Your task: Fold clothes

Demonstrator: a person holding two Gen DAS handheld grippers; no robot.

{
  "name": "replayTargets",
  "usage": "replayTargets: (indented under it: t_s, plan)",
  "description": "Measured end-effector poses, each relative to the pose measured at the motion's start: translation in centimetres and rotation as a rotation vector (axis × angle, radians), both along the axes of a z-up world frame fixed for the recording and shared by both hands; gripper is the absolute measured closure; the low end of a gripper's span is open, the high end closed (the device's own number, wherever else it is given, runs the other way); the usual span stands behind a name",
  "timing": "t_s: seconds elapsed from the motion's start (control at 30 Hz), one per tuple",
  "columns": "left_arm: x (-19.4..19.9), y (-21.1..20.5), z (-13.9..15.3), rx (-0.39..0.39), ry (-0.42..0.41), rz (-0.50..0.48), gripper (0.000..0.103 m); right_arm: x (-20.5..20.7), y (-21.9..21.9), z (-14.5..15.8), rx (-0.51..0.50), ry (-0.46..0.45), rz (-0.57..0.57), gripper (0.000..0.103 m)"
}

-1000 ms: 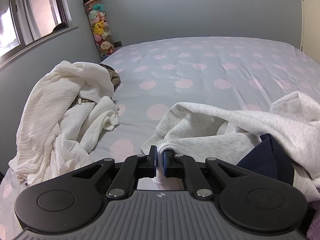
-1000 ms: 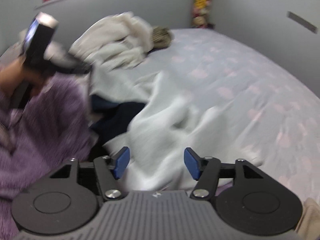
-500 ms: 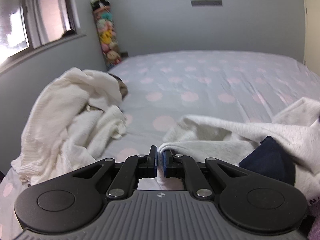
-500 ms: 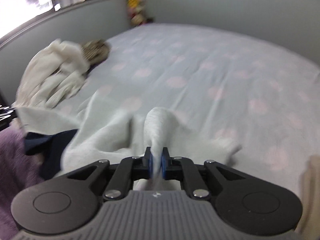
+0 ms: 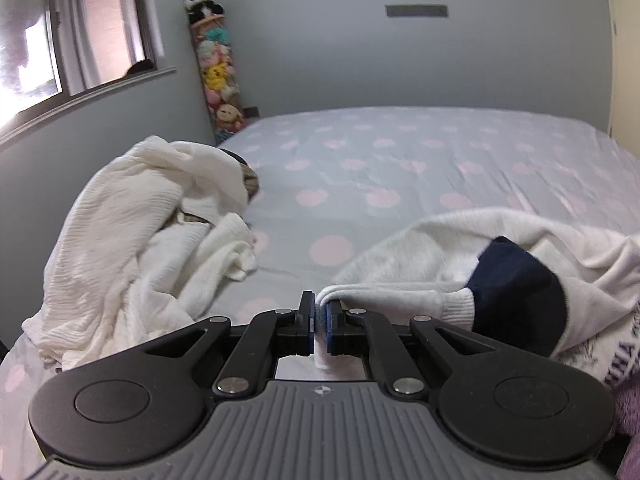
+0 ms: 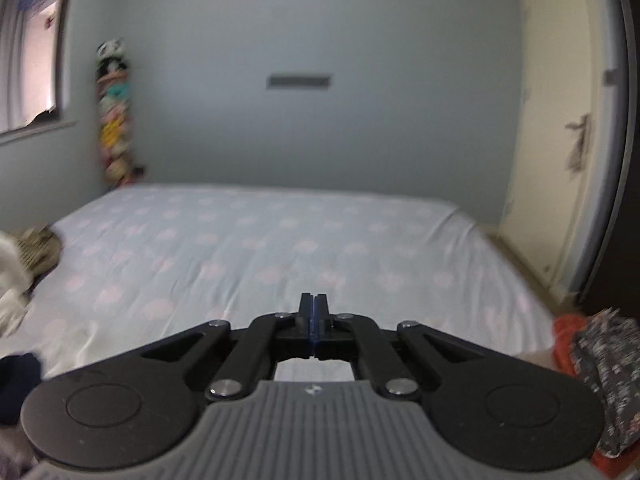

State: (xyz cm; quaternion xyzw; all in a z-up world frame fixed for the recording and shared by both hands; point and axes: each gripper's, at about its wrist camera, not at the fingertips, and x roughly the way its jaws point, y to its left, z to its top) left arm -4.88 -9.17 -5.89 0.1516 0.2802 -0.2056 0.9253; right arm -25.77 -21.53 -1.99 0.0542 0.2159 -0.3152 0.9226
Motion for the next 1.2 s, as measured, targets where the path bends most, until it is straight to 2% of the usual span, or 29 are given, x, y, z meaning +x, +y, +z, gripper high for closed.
replayTargets:
  t_s: [0.07, 0.2, 0.37, 0.43, 0.5, 0.73, 0.97, 1.07, 1.2]
  plan:
    - [-0.1, 0.0, -0.1, 0.006, 0.0, -0.005, 0.1, 0.7, 0.6, -1.2, 0.024, 0.049, 0.055, 0.097]
    - [-0.1, 0.0, -0.1, 0.016, 0.003, -0.008, 0.1, 3.9, 2.9, -3.4, 0.057, 0.122, 0.205, 0.095]
    - [-0.3, -0.1, -0.1, 0.025, 0.007, -0.014, 0.1, 7.9, 7.1, -4.3, -0.063, 0.274, 0.483, 0.09]
    - [-0.3, -0.1, -0.1, 0.026, 0.007, -0.018, 0.1, 9.4, 8.8, -4.7, -0.112, 0.335, 0.594, 0.082]
    - [-0.3, -0.1, -0.2, 0.025, 0.008, -0.02, 0.1, 11.0, 10.5, -5.1, -0.161, 0.395, 0.705, 0.067]
    - [-0.2, 0.2, -0.2, 0.015, 0.013, -0.022, 0.1, 15.4, 16.3, -6.3, -0.399, 0.641, 1.041, 0.067]
    - [-0.1, 0.5, -0.4, 0.004, 0.018, -0.023, 0.099, 18.1, 20.0, -8.1, -0.561, 0.842, 1.246, 0.067]
    - [0.0, 0.5, -0.5, 0.002, 0.021, -0.025, 0.099, 19.6, 21.0, -8.9, -0.588, 0.921, 1.295, 0.066]
    - [0.0, 0.7, -0.5, -0.001, 0.023, -0.022, 0.099, 21.5, 21.3, -10.7, -0.603, 1.077, 1.335, 0.067]
